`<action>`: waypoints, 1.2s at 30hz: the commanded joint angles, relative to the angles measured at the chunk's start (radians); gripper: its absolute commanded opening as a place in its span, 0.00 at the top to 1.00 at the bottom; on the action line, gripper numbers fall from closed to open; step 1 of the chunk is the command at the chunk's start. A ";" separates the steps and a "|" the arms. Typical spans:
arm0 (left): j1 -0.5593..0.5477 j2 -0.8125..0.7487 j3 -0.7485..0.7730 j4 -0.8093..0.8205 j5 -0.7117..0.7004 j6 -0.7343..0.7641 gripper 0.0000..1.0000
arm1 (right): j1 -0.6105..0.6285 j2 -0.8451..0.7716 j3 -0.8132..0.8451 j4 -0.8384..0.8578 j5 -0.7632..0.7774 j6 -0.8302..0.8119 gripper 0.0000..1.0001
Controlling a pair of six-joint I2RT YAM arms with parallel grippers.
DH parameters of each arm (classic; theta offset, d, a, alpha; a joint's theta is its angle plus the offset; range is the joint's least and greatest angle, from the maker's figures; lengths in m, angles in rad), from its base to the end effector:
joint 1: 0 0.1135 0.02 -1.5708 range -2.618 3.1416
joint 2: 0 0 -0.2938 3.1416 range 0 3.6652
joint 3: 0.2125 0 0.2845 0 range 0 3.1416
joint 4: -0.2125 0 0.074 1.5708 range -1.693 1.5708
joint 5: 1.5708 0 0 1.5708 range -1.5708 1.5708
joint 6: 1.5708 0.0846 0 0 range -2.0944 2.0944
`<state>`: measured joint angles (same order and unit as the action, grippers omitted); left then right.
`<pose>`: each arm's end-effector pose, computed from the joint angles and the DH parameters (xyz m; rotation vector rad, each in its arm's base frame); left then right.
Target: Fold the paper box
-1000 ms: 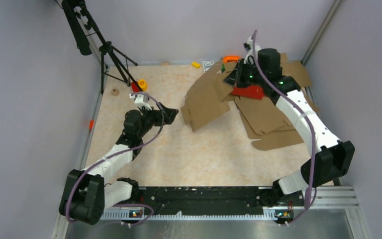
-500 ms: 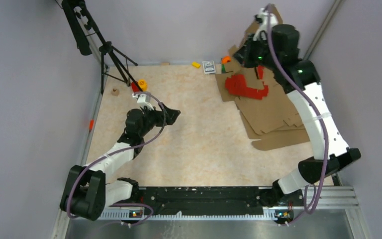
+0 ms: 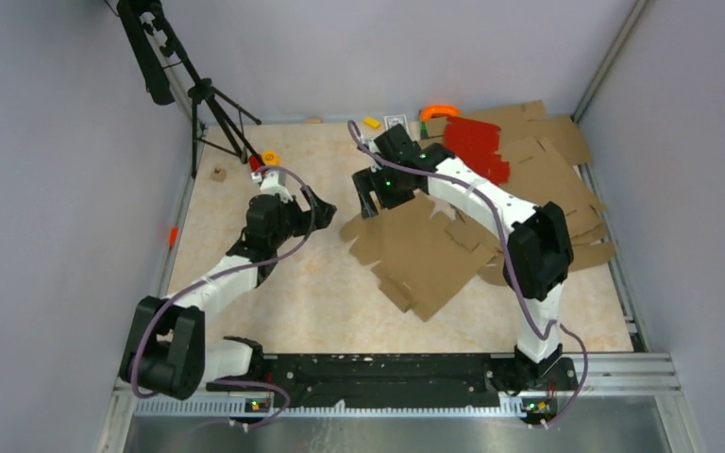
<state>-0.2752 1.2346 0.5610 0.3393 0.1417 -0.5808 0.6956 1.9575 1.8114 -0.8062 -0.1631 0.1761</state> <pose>0.3113 -0.1003 0.2125 -0.2009 1.9562 -0.7066 0.3796 0.3348 0.2762 -0.7321 2.4909 0.5424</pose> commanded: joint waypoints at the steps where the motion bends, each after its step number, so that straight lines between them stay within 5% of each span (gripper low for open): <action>1: 0.002 0.086 0.069 -0.042 0.031 -0.001 0.01 | -0.090 -0.195 -0.115 0.148 -0.002 0.027 0.27; 9: -0.015 0.229 0.137 -0.035 0.190 -0.022 0.01 | -0.267 -0.374 -0.476 0.221 0.189 0.040 0.19; 20: -0.022 0.405 0.319 -0.247 0.159 0.082 0.01 | -0.329 -0.585 -0.860 0.302 0.273 0.405 0.21; 25: -0.022 0.491 0.455 -0.384 0.137 0.162 0.01 | -0.329 -0.700 -0.984 0.271 0.214 0.500 0.22; 36: -0.037 0.593 0.500 -0.386 0.307 0.138 0.11 | -0.329 -0.757 -1.198 0.330 0.085 0.698 0.27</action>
<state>-0.2996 1.8202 1.0512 -0.0422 0.3969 -0.4438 0.3717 1.2152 0.6781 -0.5350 -0.0051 0.7769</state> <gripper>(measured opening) 0.893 0.737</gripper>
